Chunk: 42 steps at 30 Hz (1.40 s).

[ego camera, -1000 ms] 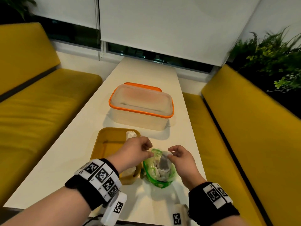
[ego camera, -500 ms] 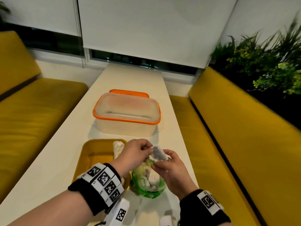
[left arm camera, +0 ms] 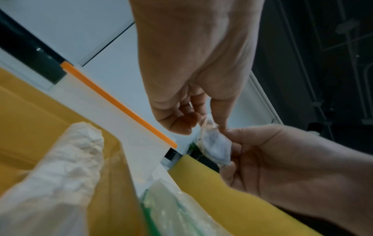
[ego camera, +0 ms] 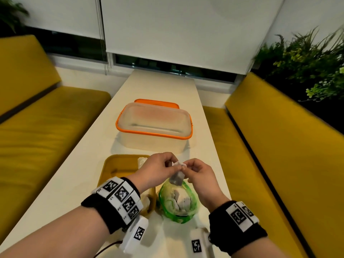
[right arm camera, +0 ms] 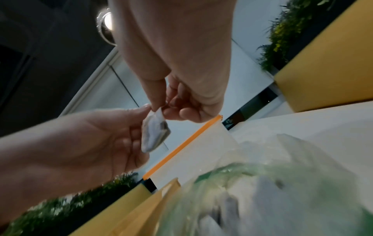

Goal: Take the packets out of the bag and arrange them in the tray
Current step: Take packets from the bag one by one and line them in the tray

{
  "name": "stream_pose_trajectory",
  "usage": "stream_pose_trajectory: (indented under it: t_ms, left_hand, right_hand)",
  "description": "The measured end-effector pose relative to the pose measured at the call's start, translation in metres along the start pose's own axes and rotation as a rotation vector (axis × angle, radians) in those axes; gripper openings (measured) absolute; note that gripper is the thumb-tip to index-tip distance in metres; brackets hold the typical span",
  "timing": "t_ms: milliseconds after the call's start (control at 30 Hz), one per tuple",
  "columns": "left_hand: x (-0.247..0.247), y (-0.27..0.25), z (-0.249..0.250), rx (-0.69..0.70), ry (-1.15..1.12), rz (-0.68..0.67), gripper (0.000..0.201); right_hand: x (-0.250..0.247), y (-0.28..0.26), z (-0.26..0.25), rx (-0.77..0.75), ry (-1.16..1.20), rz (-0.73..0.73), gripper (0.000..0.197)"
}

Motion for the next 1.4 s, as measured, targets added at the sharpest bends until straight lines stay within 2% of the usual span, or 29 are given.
stream_pose_trajectory:
  t_ms: [67, 200, 267, 300, 367, 400, 467, 533, 633, 700, 800, 1000, 1100, 1167, 1233, 1333, 1400]
  left_hand:
    - [0.003, -0.002, -0.004, -0.017, -0.083, -0.061, 0.024]
    - [0.016, -0.012, -0.003, -0.158, -0.738, -0.242, 0.027]
    - [0.019, -0.015, -0.003, -0.215, -0.955, -0.247, 0.031]
    - [0.018, -0.016, -0.003, -0.225, -1.010, -0.231, 0.031]
    - [0.015, -0.018, -0.008, -0.240, -1.031, -0.172, 0.030]
    - [0.013, -0.019, -0.011, -0.247, -1.013, -0.141, 0.030]
    - [0.010, -0.021, -0.017, -0.256, -0.971, -0.097, 0.029]
    - [0.009, -0.022, -0.021, -0.263, -0.926, -0.080, 0.029]
    - [0.009, -0.025, -0.025, -0.266, -0.899, -0.077, 0.033]
    - [0.009, -0.028, -0.029, -0.272, -0.903, -0.070, 0.035]
    - [0.005, -0.035, -0.034, -0.287, -0.927, -0.058, 0.038]
    - [-0.003, -0.045, -0.035, -0.304, -1.024, -0.045, 0.043]
    - [-0.001, -0.049, -0.034, -0.321, -1.040, -0.043, 0.044]
    - [0.000, -0.050, -0.033, -0.331, -1.041, -0.033, 0.046]
    - [0.000, -0.051, -0.031, -0.334, -1.042, -0.031, 0.047]
    - [0.001, -0.053, -0.030, -0.345, -1.055, -0.036, 0.047]
    - [0.001, -0.052, -0.032, -0.349, -1.069, -0.037, 0.048]
  right_hand:
    - [0.001, 0.003, -0.007, 0.002, 0.055, -0.034, 0.005]
    - [0.010, 0.000, -0.013, -0.012, 0.149, -0.151, 0.014]
    - [0.009, -0.004, -0.007, -0.005, 0.097, -0.129, 0.015]
    - [0.005, -0.005, -0.001, 0.003, -0.009, -0.079, 0.016]
    - [-0.004, -0.005, 0.013, 0.028, -0.381, 0.009, 0.014]
    - [-0.007, -0.007, 0.019, 0.055, -0.607, -0.010, 0.013]
    - [-0.006, -0.010, 0.031, 0.145, -0.982, -0.152, 0.025]
    - [-0.002, -0.015, 0.042, 0.216, -1.197, -0.263, 0.037]
    - [0.006, -0.018, 0.051, 0.196, -1.318, -0.269, 0.037]
    - [0.006, -0.019, 0.052, 0.198, -1.275, -0.245, 0.027]
    - [-0.001, -0.019, 0.052, 0.234, -1.068, -0.210, 0.010]
    - [-0.013, -0.021, 0.047, 0.169, -0.688, -0.070, 0.016]
    - [-0.012, -0.025, 0.050, 0.203, -0.742, -0.099, 0.012]
    - [-0.010, -0.030, 0.055, 0.224, -0.811, -0.125, 0.019]
    - [-0.010, -0.033, 0.055, 0.183, -0.833, -0.109, 0.011]
    - [-0.012, -0.036, 0.051, 0.107, -0.720, -0.047, 0.009]
    - [-0.012, -0.035, 0.049, 0.110, -0.573, 0.015, 0.009]
Point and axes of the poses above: each hand's wrist, its own y-axis towards the middle knuckle, its own x-axis out of the palm, z = x × y, the point moved 2 cm from there along y, towards the middle knuckle, and after that the axes turned 9 degrees about -z, right-handed, at the moved point
